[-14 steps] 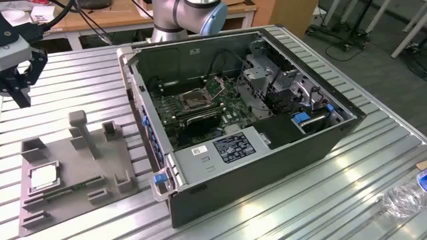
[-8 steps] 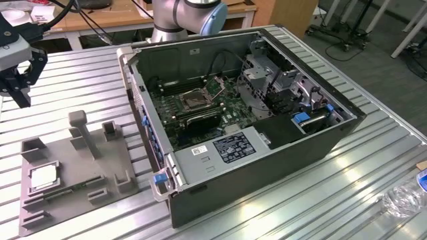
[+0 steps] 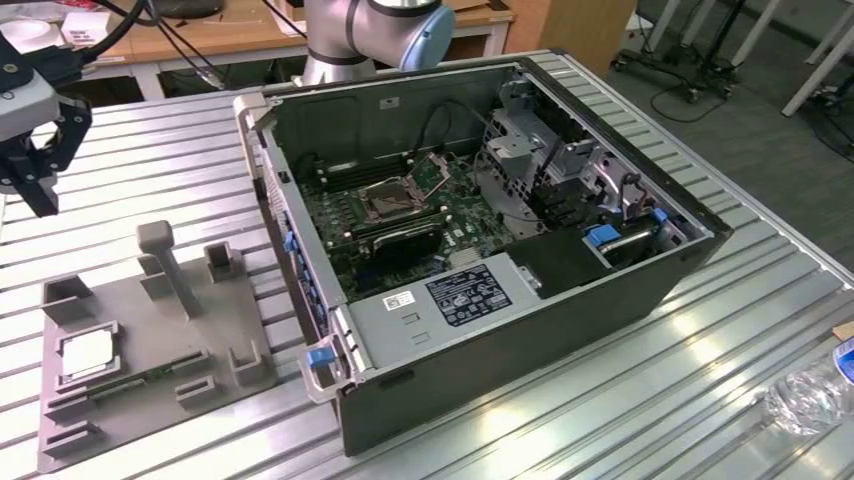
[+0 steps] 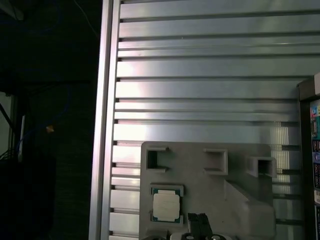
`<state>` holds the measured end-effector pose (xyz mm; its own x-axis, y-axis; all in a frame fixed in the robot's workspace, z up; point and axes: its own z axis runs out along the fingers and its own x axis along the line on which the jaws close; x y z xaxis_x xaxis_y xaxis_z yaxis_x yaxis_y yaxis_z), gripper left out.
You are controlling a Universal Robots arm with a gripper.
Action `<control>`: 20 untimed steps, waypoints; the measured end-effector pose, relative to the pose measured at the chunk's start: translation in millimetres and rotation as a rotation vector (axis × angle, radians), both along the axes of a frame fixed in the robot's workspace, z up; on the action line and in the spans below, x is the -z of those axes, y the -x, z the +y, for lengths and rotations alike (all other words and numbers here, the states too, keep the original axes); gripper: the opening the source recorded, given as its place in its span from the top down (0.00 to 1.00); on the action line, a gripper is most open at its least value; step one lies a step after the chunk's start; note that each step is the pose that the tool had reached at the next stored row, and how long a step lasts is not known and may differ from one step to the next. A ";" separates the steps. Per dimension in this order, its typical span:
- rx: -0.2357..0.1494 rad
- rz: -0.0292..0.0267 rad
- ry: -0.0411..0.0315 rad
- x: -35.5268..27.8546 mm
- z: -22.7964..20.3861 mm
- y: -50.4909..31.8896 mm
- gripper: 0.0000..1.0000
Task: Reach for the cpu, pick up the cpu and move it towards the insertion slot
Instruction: 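Reach for the cpu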
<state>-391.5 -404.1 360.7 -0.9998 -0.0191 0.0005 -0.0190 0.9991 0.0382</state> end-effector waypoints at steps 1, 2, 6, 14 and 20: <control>0.000 -0.0001 0.0000 0.2 0.0 0.5 0.89; 0.000 -0.0001 -0.0001 0.4 0.0 0.8 0.89; 0.000 0.0000 0.0000 0.5 0.0 1.9 0.89; 0.000 0.0000 0.0000 1.3 0.0 3.0 0.89; 0.000 0.0001 0.0001 2.9 0.0 3.4 0.89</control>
